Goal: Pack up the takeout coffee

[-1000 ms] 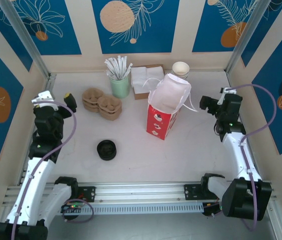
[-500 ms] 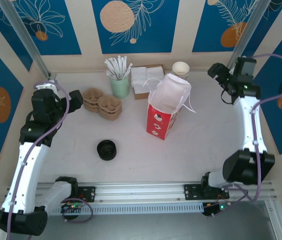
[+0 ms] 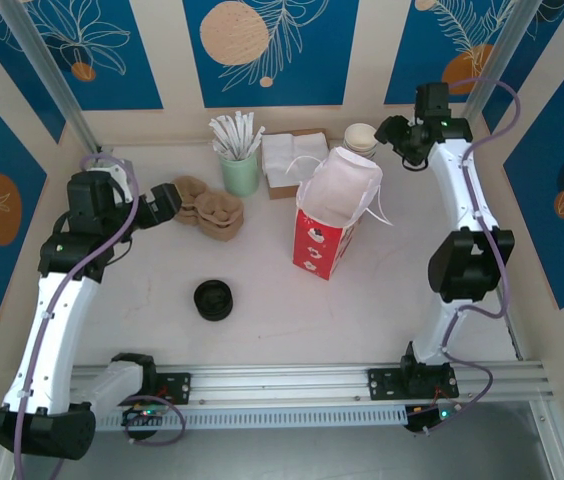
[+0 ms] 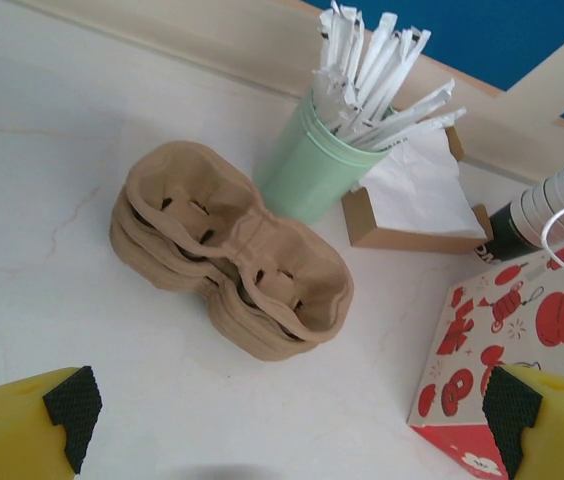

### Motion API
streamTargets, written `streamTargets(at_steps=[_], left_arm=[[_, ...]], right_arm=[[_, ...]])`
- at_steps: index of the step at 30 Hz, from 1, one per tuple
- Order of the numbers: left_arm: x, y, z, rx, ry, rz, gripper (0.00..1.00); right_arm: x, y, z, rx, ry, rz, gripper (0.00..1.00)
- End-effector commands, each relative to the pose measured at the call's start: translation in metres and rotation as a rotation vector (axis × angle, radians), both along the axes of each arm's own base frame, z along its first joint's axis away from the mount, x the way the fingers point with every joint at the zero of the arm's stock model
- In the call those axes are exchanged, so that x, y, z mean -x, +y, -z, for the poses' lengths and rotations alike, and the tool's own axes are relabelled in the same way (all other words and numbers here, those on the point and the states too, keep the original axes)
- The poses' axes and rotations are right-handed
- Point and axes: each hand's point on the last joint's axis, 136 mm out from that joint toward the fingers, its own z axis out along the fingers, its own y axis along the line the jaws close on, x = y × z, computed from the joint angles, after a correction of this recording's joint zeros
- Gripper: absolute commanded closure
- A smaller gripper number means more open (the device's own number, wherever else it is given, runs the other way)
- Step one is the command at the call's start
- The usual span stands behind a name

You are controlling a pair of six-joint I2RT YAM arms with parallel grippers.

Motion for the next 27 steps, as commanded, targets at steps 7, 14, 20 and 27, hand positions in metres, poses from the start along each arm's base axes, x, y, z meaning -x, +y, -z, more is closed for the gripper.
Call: streamTargets(at_steps=[7, 14, 20, 27], left_arm=[[0.017, -0.013, -0.009, 0.102, 0.049, 0.042, 0.01], [0.019, -0.012, 0.001, 0.099, 0.077, 0.031, 0.01], [0.017, -0.010, 0.000, 0.090, 0.072, 0.018, 0.02], [0.017, -0.008, 0.002, 0.078, 0.078, 0.012, 0.01]], right_arm=[[-0.033, 0.011, 0.012, 0.011, 0.009, -0.009, 0.46], [-0.053, 0.024, 0.019, -0.006, 0.013, -0.063, 0.62], [-0.060, 0.028, 0.024, -0.016, 0.012, -0.077, 0.69], [-0.062, 0.029, 0.027, -0.011, 0.011, -0.076, 0.70]])
